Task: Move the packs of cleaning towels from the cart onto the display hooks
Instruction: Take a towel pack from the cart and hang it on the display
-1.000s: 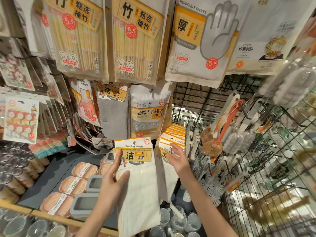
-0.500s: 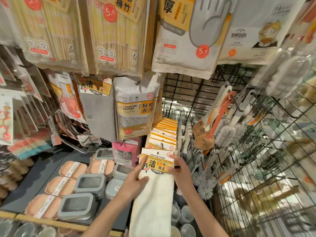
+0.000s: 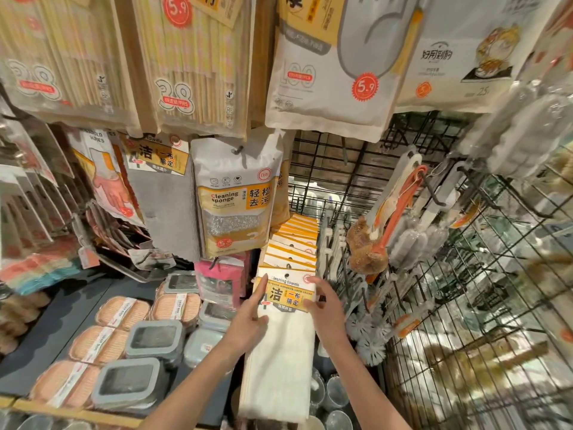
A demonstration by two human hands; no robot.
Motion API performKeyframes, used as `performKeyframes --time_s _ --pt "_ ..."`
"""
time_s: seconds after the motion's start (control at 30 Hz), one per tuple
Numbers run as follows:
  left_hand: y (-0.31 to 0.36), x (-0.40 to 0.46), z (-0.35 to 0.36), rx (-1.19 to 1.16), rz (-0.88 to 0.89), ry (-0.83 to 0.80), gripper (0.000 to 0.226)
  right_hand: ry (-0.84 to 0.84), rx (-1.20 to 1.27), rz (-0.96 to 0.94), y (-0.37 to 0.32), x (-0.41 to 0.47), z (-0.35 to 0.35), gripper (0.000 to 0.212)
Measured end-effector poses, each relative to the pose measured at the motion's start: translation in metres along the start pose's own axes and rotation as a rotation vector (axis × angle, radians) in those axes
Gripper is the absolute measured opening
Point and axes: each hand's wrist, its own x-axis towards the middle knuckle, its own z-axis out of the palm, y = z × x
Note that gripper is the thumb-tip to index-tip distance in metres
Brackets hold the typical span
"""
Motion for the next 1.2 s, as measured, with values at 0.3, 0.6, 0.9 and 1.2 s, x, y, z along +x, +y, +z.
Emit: performKeyframes --time_s 0.3,0.6,0.9,1.2 --pt "-0.008 0.022 0.007 0.064 0.019 0.033 0.087 0.038 -0.11 -0.004 0.006 0.009 -0.001 0.037" --pt "-0.017 0.044 0.008 0.185 -0.028 0.109 0.086 -0.081 -0.065 0.093 0.001 0.017 0.014 0.051" --pt "-0.014 0.061 0.006 0.197 -0.023 0.043 0.088 -0.1 0.09 0.165 0.007 0.042 0.014 0.054" --pt "-0.007 0.086 0.001 0.186 -0.02 0.02 0.093 -0.129 0.174 0.238 0.008 0.066 0.014 0.062"
